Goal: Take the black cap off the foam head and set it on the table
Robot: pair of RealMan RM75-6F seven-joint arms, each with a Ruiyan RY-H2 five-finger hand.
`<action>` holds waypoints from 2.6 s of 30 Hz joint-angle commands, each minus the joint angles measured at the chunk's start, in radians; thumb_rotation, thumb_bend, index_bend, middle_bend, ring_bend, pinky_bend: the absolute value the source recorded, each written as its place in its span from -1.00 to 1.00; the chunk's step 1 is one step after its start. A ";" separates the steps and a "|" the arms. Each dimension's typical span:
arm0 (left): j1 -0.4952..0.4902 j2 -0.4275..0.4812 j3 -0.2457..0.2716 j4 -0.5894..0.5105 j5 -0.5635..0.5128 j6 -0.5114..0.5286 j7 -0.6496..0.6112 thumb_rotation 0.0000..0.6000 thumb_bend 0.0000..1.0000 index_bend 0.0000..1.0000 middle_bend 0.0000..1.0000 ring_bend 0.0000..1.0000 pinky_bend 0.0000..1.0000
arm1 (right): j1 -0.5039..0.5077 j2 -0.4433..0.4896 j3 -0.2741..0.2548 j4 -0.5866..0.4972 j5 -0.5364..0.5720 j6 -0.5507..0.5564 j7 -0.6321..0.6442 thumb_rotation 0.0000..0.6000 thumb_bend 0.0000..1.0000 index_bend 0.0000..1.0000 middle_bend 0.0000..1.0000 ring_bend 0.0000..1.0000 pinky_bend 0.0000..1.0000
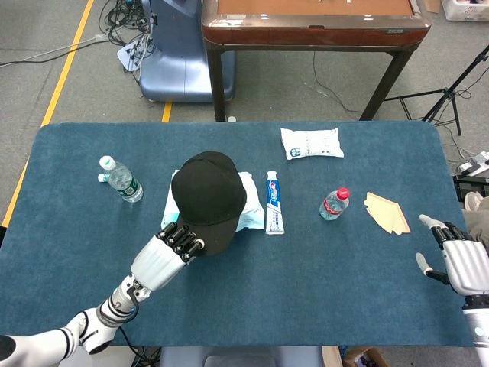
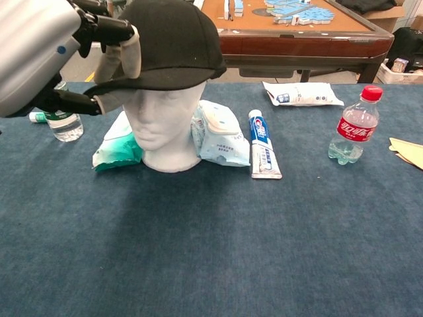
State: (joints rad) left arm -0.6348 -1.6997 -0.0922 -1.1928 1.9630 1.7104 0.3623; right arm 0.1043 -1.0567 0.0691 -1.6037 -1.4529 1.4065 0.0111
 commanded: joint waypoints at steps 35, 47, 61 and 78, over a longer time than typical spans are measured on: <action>-0.039 0.049 -0.079 -0.121 0.004 -0.061 0.112 1.00 0.01 0.36 0.50 0.06 0.22 | 0.003 0.001 0.000 0.000 0.002 -0.006 0.000 1.00 -0.27 -0.66 -0.48 -0.58 -0.33; -0.054 0.064 -0.107 -0.159 -0.006 -0.083 0.143 1.00 0.01 0.36 0.50 0.06 0.22 | 0.004 0.001 -0.001 0.000 0.002 -0.007 -0.001 1.00 -0.28 -0.66 -0.48 -0.58 -0.33; -0.073 0.099 -0.145 -0.190 -0.023 -0.102 0.170 1.00 0.01 0.36 0.50 0.06 0.22 | 0.006 0.001 0.001 0.001 0.005 -0.010 0.000 1.00 -0.28 -0.66 -0.48 -0.58 -0.33; -0.106 0.114 -0.183 -0.202 -0.073 -0.167 0.215 1.00 0.01 0.35 0.50 0.06 0.22 | 0.005 0.003 0.000 0.001 0.003 -0.007 0.004 1.00 -0.28 -0.66 -0.48 -0.58 -0.33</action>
State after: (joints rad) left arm -0.7373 -1.5834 -0.2721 -1.4003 1.8954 1.5484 0.5779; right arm 0.1092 -1.0536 0.0690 -1.6026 -1.4495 1.3993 0.0154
